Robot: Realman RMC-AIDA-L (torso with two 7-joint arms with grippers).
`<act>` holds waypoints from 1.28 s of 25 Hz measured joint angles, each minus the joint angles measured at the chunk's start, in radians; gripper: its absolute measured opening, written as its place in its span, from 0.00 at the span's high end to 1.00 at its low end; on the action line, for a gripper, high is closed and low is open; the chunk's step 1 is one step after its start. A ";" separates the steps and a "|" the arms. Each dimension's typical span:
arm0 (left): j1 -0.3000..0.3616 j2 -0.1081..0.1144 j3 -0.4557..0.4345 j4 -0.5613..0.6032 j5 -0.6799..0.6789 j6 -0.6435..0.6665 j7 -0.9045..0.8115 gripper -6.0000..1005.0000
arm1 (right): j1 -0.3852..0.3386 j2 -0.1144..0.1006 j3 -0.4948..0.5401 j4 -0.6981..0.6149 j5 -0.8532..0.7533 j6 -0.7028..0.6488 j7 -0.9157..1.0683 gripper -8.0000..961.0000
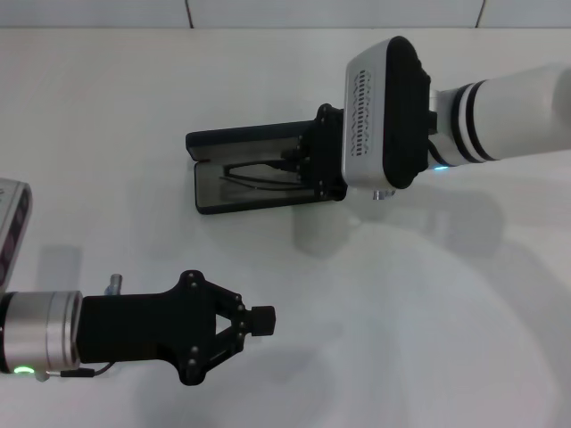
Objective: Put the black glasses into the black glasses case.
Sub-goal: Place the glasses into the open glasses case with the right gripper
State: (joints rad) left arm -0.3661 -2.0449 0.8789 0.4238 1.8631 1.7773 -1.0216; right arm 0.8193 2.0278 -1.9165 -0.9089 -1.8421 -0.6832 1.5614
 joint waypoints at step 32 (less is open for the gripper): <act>0.000 0.002 -0.014 -0.001 -0.009 -0.048 0.009 0.95 | 0.017 0.000 -0.145 0.029 0.051 0.195 -0.005 0.93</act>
State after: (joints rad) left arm -0.3665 -2.0428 0.8651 0.4233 1.8537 1.7290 -1.0124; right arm 0.8363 2.0279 -2.0613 -0.8799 -1.7906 -0.4883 1.5566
